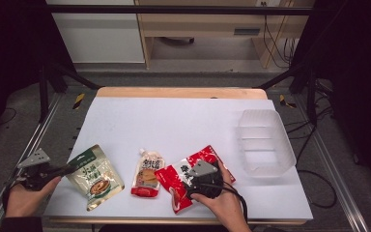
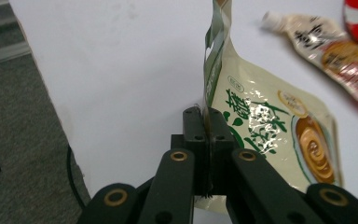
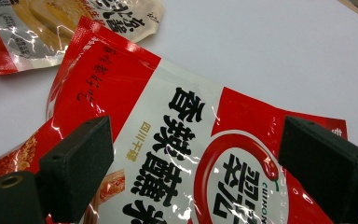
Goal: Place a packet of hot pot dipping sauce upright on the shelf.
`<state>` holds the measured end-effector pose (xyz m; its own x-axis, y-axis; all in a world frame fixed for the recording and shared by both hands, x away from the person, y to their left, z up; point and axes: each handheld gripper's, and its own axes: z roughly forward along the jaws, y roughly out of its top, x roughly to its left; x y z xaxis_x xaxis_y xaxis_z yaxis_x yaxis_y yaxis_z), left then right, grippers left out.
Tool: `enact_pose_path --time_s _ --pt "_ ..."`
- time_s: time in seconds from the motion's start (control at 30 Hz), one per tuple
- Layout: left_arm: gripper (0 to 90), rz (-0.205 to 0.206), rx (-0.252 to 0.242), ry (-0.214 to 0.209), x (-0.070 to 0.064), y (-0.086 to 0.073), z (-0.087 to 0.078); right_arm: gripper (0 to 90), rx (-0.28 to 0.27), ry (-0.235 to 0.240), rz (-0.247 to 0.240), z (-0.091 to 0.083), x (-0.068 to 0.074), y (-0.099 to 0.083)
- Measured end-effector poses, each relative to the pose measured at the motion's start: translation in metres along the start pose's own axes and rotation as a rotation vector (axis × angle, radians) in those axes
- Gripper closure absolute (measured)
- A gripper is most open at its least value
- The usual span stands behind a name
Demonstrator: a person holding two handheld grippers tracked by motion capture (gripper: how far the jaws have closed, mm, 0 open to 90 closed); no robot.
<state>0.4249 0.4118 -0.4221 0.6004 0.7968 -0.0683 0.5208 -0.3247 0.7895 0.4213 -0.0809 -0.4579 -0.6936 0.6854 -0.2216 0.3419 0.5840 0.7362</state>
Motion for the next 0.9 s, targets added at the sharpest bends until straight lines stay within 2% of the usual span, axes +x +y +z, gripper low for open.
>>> enact_pose_path --time_s 0.1,0.2,0.37,0.57,0.67,0.9 --pt "90.0 0.023 -0.011 -0.016 -0.007 0.010 -0.008 10.9 0.001 -0.001 0.000 0.000 0.000 0.000" --pt "90.0 0.033 -0.029 -0.054 -0.015 0.019 -0.014 10.9 0.000 -0.001 0.003 0.000 -0.001 0.000" --pt "90.0 0.079 -0.043 -0.101 -0.029 0.033 -0.025 10.9 0.005 -0.003 0.002 0.000 -0.001 -0.001" --pt "90.0 0.162 -0.042 -0.144 -0.051 0.049 -0.036 10.9 0.003 -0.002 0.002 0.000 -0.001 -0.001" --pt "90.0 0.185 -0.041 -0.144 -0.061 0.055 -0.035 10.9 0.003 -0.002 0.000 0.000 -0.002 -0.001" --pt "90.0 0.182 -0.091 -0.140 -0.072 0.064 -0.030 10.9 0.003 -0.001 0.001 0.000 -0.001 -0.001"
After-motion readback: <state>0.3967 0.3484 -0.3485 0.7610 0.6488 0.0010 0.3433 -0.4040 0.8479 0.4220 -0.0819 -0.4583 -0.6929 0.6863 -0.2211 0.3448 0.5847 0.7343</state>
